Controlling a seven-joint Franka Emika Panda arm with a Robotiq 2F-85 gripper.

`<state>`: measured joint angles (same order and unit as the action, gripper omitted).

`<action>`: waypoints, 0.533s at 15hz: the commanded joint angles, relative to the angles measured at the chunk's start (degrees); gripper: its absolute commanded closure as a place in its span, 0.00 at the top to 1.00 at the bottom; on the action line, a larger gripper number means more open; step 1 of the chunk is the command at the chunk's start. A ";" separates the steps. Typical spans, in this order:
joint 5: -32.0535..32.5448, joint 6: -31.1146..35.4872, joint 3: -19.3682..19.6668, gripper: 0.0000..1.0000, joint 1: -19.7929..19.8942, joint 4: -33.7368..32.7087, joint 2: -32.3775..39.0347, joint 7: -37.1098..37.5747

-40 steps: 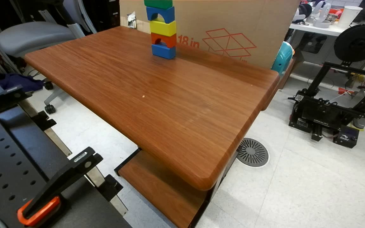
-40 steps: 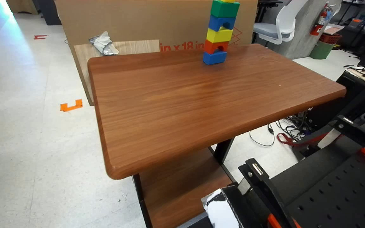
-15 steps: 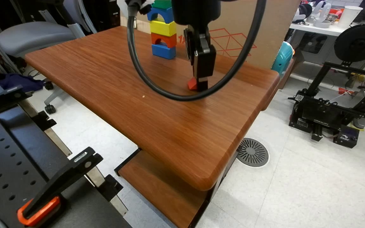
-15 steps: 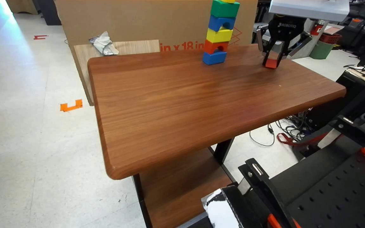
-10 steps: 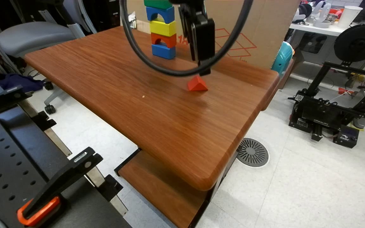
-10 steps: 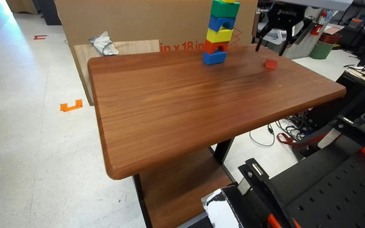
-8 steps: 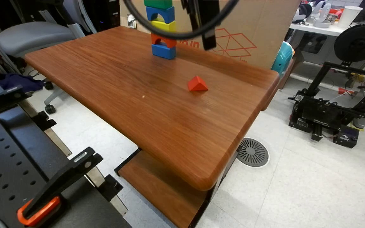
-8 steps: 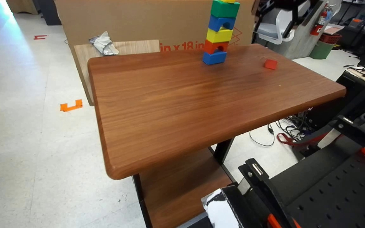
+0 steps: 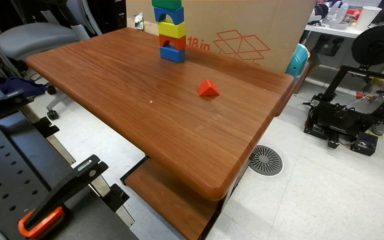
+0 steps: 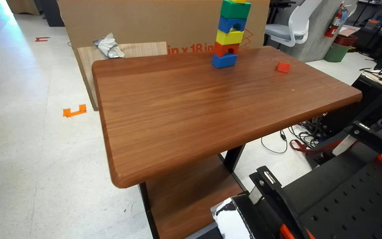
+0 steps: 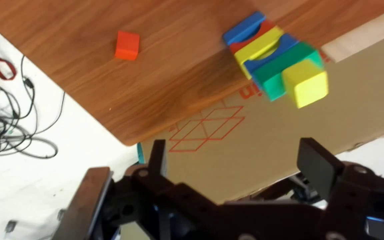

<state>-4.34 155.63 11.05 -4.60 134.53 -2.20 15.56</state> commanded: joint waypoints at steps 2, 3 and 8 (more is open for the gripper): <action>-4.29 -17.88 -3.61 1.00 3.29 2.39 -9.44 -6.41; -3.38 -19.17 -3.98 1.00 4.00 2.57 -9.96 -5.55; -3.17 -17.80 -4.99 1.00 5.51 2.47 -9.09 -4.53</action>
<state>-6.99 138.02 7.85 -0.93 137.10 -11.34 11.41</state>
